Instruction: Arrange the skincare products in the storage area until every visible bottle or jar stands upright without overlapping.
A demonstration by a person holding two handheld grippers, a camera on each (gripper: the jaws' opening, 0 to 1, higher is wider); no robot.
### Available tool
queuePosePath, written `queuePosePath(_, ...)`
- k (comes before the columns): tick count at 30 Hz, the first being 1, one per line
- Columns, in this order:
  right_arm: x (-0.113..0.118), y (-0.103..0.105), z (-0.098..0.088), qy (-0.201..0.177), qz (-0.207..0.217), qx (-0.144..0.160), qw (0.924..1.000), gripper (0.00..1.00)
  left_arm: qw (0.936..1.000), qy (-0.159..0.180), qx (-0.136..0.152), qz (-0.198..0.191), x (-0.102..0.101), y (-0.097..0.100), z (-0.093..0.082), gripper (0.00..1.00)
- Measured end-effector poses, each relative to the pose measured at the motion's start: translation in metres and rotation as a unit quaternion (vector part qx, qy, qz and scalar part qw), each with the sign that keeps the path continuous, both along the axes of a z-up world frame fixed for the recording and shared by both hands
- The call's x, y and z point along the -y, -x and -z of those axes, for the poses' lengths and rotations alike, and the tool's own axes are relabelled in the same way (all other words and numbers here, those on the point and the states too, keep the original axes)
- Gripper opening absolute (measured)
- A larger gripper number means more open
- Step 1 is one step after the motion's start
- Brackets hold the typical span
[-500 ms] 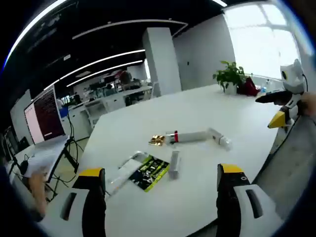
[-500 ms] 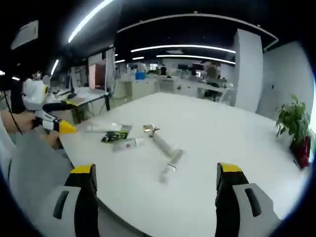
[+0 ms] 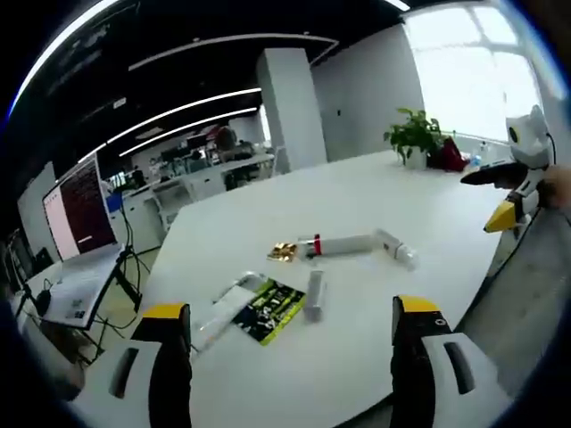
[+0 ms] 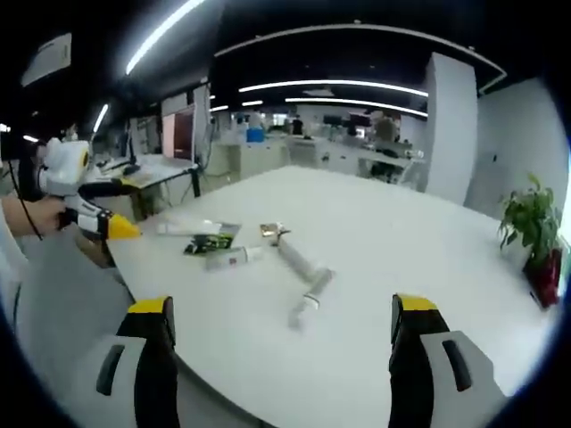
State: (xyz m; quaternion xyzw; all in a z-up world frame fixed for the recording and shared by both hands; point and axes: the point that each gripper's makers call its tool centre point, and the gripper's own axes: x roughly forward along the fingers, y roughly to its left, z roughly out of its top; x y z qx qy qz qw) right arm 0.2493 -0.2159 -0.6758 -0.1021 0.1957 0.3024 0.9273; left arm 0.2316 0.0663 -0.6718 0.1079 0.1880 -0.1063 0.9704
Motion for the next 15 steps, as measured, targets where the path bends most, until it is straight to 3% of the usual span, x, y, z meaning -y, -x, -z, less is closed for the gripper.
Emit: queuePosePath(15,-0.0001,-0.0002,0.0004,0.000,-0.001,-0.002,1.0000,0.99,0.9999,-0.005,-0.008,0.008,0.0026,0.0008,0.0024,0.88)
